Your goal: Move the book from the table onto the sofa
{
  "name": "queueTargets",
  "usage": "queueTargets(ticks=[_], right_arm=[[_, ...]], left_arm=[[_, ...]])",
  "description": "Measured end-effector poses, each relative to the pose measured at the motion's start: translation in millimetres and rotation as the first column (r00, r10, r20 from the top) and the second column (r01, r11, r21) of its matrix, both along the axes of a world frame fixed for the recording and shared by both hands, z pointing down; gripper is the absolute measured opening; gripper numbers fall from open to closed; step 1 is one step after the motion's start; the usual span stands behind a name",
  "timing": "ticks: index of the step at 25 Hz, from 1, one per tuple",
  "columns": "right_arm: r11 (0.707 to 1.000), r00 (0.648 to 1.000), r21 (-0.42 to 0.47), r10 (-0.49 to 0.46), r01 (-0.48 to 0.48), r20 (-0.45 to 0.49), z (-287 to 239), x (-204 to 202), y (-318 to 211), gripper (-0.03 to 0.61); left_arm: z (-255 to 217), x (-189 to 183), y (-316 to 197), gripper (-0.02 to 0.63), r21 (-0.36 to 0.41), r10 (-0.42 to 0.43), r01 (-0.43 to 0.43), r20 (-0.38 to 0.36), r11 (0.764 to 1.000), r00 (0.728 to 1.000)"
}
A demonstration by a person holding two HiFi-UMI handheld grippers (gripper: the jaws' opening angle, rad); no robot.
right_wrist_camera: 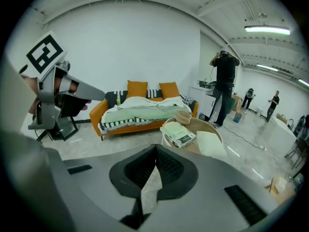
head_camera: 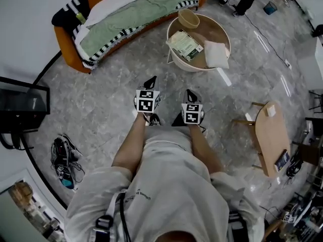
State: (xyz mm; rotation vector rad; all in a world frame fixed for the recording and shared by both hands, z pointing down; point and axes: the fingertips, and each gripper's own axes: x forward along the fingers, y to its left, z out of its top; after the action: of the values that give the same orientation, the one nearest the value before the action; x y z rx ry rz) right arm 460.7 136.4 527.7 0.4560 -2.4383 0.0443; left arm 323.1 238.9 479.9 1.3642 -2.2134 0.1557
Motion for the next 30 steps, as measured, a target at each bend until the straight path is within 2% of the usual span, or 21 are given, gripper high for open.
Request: queueTargets(ticks=[4, 10, 15, 18, 25, 30], right_arm=[[0.998, 0.998, -0.012, 0.065, -0.065, 0.024, -7.3, -6.8, -2.3, 0.006], [0.999, 0.999, -0.016, 0.031, -0.031, -0.027, 6.2, -30.9, 1.7, 0.006], [0.997, 0.998, -0.048, 0.054, -0.055, -0.022, 12.5, -57.6, -6.4, 0.006], [0.995, 0.998, -0.079, 0.062, -0.064, -0.027, 16.9, -77.5, -9.8, 0.006], [0.992, 0.996, -0.126, 0.038, -0.028, 0.079, -12.7, -136.7, -27.6, 0.006], [0.985, 1.0, -0.171, 0.003, 0.0, 0.016, -1.2, -165.6, -55.4, 0.006]], left_arm=[[6.8, -7.0, 8.6, 0.009, -0.006, 0.015, -0.015, -0.014, 1.0, 1.0], [15.7, -36.4, 20.8, 0.009, 0.011, -0.037, 0.038, -0.054, 0.999, 0.998], [25.0, -53.7, 26.9, 0.009, -0.042, -0.038, 0.036, -0.051, 0.998, 0.998], [21.9, -66.2, 27.0, 0.009, -0.049, -0.026, 0.024, -0.048, 0.999, 0.999], [27.2, -99.8, 12.1, 0.009, -0.062, -0.053, 0.05, -0.059, 0.997, 0.997], [24.7, -133.0, -16.8, 0.009, -0.096, -0.103, 0.097, -0.058, 0.991, 0.993]])
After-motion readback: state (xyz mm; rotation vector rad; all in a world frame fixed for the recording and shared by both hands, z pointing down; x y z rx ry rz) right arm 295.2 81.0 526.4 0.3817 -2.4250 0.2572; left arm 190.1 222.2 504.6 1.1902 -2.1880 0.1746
